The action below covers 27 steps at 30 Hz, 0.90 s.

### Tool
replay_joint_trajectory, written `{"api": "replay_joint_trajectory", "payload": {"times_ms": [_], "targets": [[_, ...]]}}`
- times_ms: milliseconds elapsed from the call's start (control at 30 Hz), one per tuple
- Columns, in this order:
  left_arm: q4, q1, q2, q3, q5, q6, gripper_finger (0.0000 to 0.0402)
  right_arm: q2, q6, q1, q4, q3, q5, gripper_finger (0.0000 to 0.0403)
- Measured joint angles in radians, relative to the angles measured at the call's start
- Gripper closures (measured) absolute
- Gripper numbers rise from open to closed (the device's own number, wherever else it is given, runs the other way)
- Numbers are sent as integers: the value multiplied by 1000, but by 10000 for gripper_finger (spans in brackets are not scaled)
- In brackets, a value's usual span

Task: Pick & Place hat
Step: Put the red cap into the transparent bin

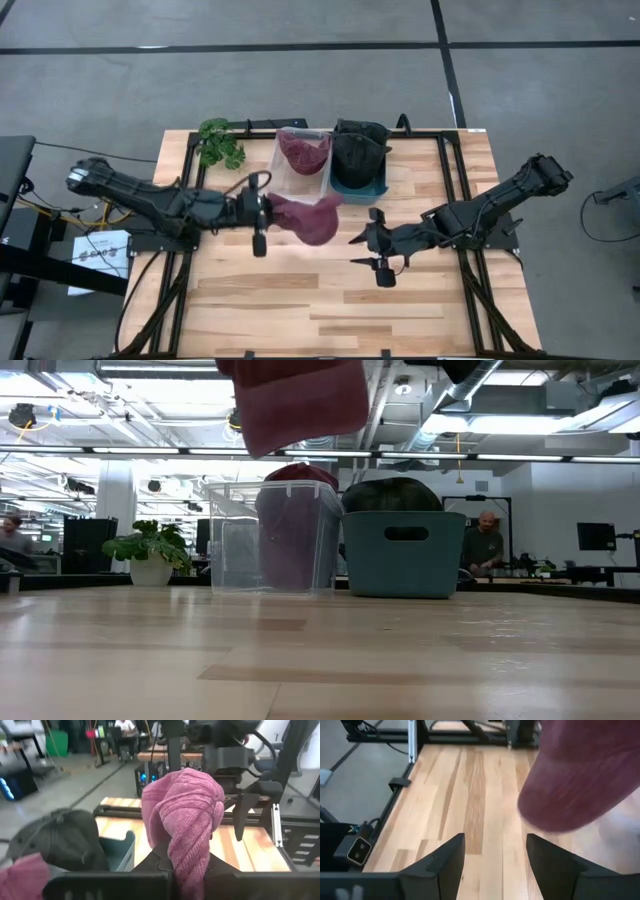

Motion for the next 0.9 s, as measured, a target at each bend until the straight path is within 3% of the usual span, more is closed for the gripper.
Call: {"api": "replay_joint_trajectory", "payload": {"times_ms": [267, 467, 633, 900], "targets": [[-77, 201, -72, 0, 185, -64, 394, 0, 97, 12, -30, -45, -5, 221], [-97, 365, -113, 0, 302, -64, 395, 0, 122, 44, 45, -118, -5, 236], [-95, 495, -131, 0, 380, -53, 395, 2, 123, 69, 201, -202, -4, 241], [-95, 636, -97, 0, 399, 2, 395, 51, 123, 89, 431, -314, -3, 239]]}}
